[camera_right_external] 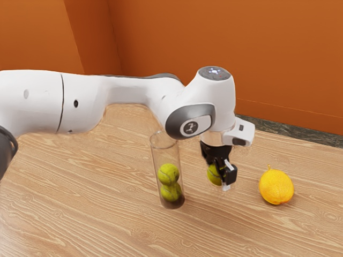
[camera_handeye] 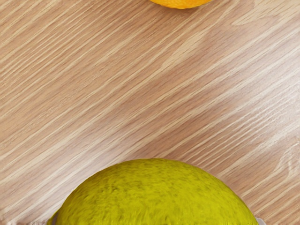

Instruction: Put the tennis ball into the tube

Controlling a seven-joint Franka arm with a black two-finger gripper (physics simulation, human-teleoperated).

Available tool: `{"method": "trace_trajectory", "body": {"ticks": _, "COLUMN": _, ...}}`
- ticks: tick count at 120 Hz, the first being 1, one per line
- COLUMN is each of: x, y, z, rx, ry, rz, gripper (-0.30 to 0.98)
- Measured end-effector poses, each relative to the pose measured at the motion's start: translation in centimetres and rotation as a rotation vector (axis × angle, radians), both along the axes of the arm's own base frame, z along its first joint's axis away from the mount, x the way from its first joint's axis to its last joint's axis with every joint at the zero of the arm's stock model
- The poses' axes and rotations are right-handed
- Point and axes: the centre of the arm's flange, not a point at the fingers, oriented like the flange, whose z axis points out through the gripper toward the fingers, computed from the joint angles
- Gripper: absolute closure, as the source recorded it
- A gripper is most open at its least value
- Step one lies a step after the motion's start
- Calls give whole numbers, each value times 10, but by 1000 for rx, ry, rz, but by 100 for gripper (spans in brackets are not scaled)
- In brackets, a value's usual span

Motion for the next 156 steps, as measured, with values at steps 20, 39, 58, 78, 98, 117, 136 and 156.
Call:
{"method": "trace_trajectory", "body": {"ticks": 20, "x": 1, "y": 10, "z": 82, "rx": 5, "ry": -57, "rz": 21, "gripper": 29}}
{"method": "trace_trajectory", "body": {"ticks": 39, "x": 7, "y": 51, "z": 119, "rx": 31, "ry": -65, "rz": 86, "gripper": 29}}
{"method": "trace_trajectory", "body": {"ticks": 58, "x": 8, "y": 91, "z": 147, "rx": 40, "ry": -68, "rz": 137, "gripper": 29}}
{"method": "trace_trajectory", "body": {"ticks": 78, "x": 14, "y": 141, "z": 150, "rx": 57, "ry": -49, "rz": 197, "gripper": 29}}
{"method": "trace_trajectory", "body": {"ticks": 98, "x": 18, "y": 167, "z": 123, "rx": 72, "ry": 8, "rz": 216, "gripper": 29}}
{"method": "trace_trajectory", "body": {"ticks": 117, "x": 22, "y": 168, "z": 110, "rx": 64, "ry": 20, "rz": 201, "gripper": 29}}
{"method": "trace_trajectory", "body": {"ticks": 136, "x": 23, "y": 167, "z": 106, "rx": 54, "ry": 22, "rz": 186, "gripper": 29}}
{"method": "trace_trajectory", "body": {"ticks": 156, "x": 22, "y": 164, "z": 107, "rx": 35, "ry": 25, "rz": 176, "gripper": 29}}
